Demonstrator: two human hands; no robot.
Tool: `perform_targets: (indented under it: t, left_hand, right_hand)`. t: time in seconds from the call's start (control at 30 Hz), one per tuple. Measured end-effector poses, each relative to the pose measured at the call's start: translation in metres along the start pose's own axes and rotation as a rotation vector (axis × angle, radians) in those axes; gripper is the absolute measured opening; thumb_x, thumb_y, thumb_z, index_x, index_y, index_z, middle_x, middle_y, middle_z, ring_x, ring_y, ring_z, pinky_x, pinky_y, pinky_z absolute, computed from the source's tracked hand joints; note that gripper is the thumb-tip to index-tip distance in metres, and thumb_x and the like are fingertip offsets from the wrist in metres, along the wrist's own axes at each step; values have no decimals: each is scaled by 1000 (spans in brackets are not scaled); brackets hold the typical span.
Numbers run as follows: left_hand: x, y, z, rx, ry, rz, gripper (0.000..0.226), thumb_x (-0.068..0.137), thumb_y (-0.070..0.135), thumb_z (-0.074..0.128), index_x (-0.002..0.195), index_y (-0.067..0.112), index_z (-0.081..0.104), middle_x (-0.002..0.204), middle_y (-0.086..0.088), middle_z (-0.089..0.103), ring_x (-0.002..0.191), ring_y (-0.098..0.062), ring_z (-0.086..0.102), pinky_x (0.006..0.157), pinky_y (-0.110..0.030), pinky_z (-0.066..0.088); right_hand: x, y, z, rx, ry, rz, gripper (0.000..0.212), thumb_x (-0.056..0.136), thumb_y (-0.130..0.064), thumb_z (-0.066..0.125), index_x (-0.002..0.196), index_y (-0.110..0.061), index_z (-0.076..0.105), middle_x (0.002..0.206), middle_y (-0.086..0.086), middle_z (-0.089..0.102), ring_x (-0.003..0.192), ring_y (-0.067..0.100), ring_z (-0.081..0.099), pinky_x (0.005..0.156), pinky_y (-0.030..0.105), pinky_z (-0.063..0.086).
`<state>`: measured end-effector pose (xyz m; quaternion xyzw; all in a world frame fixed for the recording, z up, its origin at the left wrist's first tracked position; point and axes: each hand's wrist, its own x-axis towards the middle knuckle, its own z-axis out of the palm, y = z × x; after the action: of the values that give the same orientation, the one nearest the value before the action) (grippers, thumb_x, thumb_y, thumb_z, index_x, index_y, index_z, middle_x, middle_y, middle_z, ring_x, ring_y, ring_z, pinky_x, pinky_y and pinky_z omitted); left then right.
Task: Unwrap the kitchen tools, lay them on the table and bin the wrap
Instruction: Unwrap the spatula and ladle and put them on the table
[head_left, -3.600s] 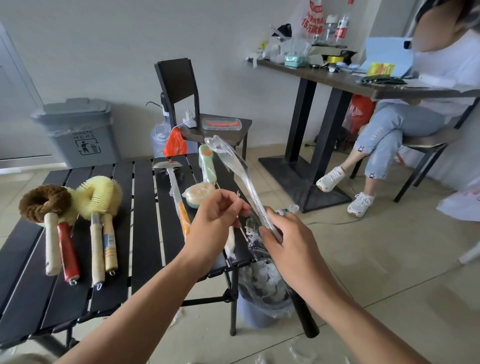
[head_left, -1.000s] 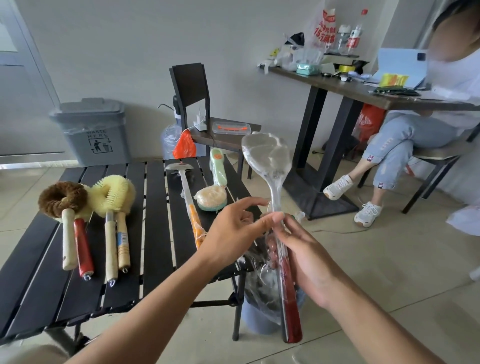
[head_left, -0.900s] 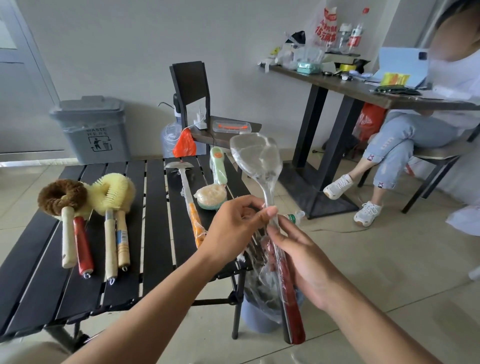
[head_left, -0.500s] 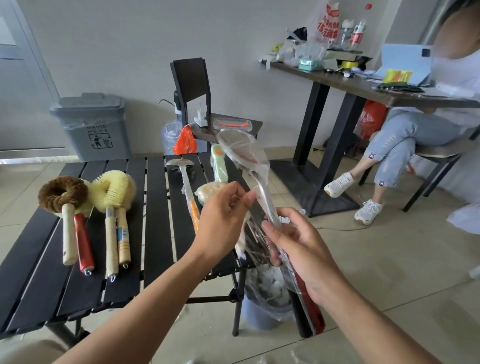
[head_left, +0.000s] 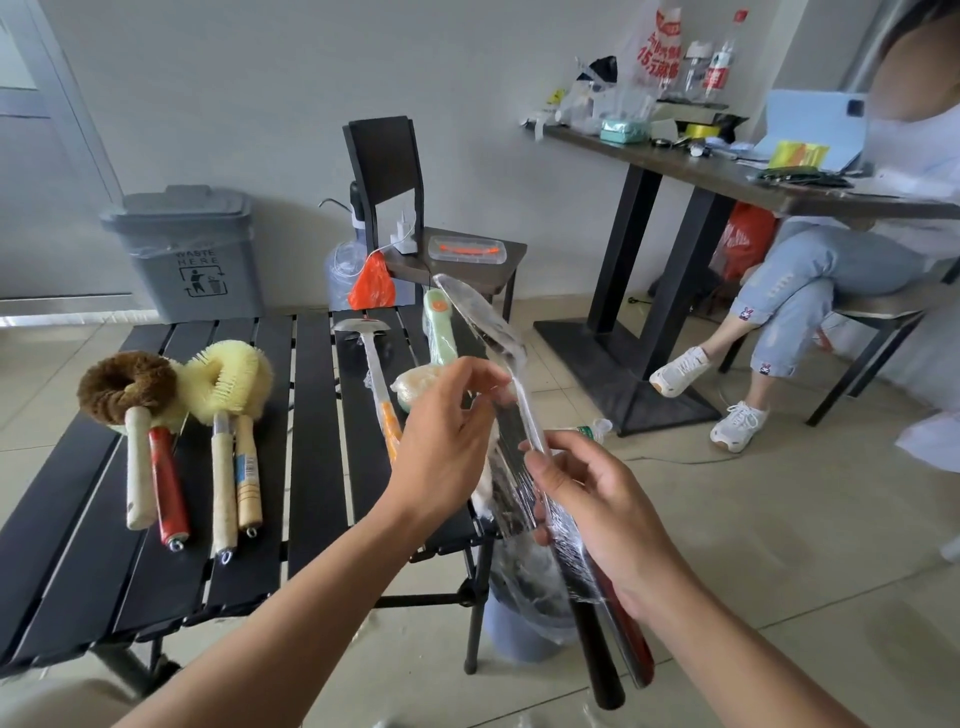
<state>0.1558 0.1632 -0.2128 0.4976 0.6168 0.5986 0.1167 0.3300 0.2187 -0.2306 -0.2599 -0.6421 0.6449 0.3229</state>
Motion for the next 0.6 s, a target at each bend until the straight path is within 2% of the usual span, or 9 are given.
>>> perform_targets:
  t: [0.1,0.17,0.23,0.27,0.3,0.37,0.43,0.5,0.6]
  left_hand:
    - [0,6,-3,-66,82,-43,37,97,-6,42,84,20,65,77,-3,63,65,-7,53,60,-24,42]
    - [2,8,-6,-103,103,-77,27,99,9,46,83,19,65,73,-3,60,63,-10,49,57,-27,40]
    - [5,9,-9,-111,38,-95,20,102,36,58,92,22,68,77,8,64,64,-4,54,58,-18,44]
    - [5,10,-11,-112,-24,-94,23,100,47,67,97,24,69,82,8,67,65,-5,57,60,-17,46]
    - [6,10,-11,-112,-73,-97,28,95,51,75,101,24,69,88,6,69,66,-10,60,62,-23,48]
    - [7,10,-14,-96,-85,-106,32,88,47,84,101,21,72,94,1,73,76,-25,68,71,-37,56]
    - [9,9,-17,-80,-63,-114,30,85,42,87,95,17,74,93,2,76,85,-17,72,77,-29,57]
    - [12,8,-20,-75,-89,-138,29,85,40,87,90,14,74,85,5,76,76,-4,70,73,-18,53]
    - [14,13,-27,-89,-147,-155,27,87,37,84,86,12,73,74,8,73,64,0,64,68,-14,51]
  right_hand:
    - [0,2,3,23,4,19,26,90,-44,78,109,-26,76,81,4,61,69,19,62,60,38,57]
    - [0,3,5,57,1,33,24,93,-41,79,109,-23,76,80,5,60,67,20,61,58,37,57]
    - [-1,3,5,74,-14,40,25,96,-39,77,111,-20,76,84,10,59,67,23,61,57,37,57]
    - [-1,2,5,70,-20,43,26,96,-40,77,112,-19,75,86,12,59,69,25,61,59,39,57]
    - [-2,1,5,53,-26,44,28,97,-42,77,113,-19,75,89,14,59,72,27,61,62,41,56]
    - [-2,-2,5,35,-53,46,32,96,-44,76,113,-17,75,93,17,60,75,29,61,64,41,56]
    - [-3,-4,5,80,-99,59,32,95,-41,75,112,-14,74,92,18,60,71,29,61,57,37,57]
    - [-4,-7,4,116,-134,78,31,95,-38,76,111,-12,74,87,16,60,65,26,60,53,34,57]
    - [-5,-9,2,163,-163,111,31,93,-36,77,111,-10,74,81,10,64,59,23,62,53,34,57]
